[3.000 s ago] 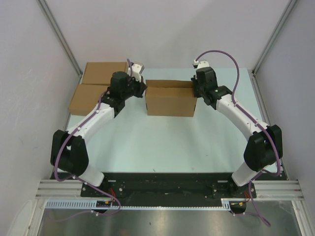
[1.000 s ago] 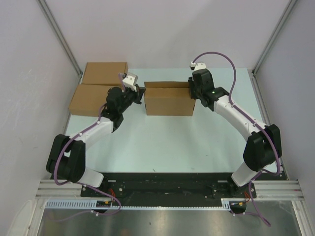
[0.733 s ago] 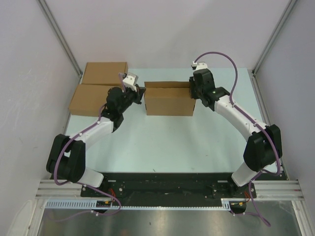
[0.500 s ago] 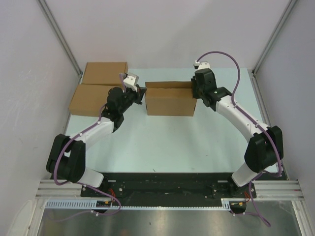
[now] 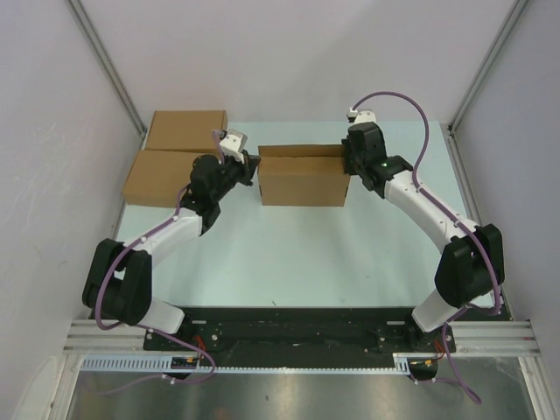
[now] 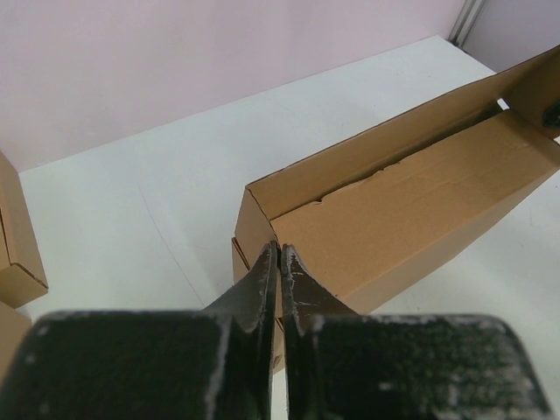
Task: Fold the paper box
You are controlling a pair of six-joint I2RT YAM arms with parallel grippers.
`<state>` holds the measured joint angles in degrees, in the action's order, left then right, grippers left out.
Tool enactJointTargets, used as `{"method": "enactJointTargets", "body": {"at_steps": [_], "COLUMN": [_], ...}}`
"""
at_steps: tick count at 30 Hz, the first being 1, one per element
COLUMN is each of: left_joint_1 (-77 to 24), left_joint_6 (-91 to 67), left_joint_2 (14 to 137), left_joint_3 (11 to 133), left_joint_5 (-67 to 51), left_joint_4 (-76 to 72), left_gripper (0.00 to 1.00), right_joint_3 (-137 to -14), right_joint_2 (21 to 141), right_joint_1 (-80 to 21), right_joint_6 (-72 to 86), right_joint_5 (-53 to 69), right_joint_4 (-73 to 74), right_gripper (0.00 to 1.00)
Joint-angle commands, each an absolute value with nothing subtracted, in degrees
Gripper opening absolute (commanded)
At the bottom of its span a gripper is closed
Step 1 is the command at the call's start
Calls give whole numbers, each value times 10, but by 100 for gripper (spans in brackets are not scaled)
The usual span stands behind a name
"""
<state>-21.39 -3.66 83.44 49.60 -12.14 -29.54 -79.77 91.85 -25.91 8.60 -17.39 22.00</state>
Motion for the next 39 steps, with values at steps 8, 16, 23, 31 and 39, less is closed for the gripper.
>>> {"method": "enactJointTargets", "body": {"at_steps": [8,16,23,31,39], "left_joint_1": [-230,-230,-231,-230,-230], "left_joint_6": [-55,-58,-66,-62,-57], "left_joint_2": [846,840,834,820,815], "left_joint_3": [495,505,529,539,565], "left_joint_5": [-153,-150,-140,-136,-110], "left_joint_4": [-188,-183,-165,-163,-159], "left_gripper": [15,6,22,34,36], "right_joint_3": [-759,-758,-758,-758,-758], "right_joint_2": [901,899,897,897,897], "right_joint_1": [-261,-261,-264,-265,-265], "right_joint_6": [91,90,86,84,85], "right_joint_5": [-167,-163,-162,-161,-161], "right_joint_4": [207,205,206,205,206], "right_gripper": [0,0,0,0,0]}}
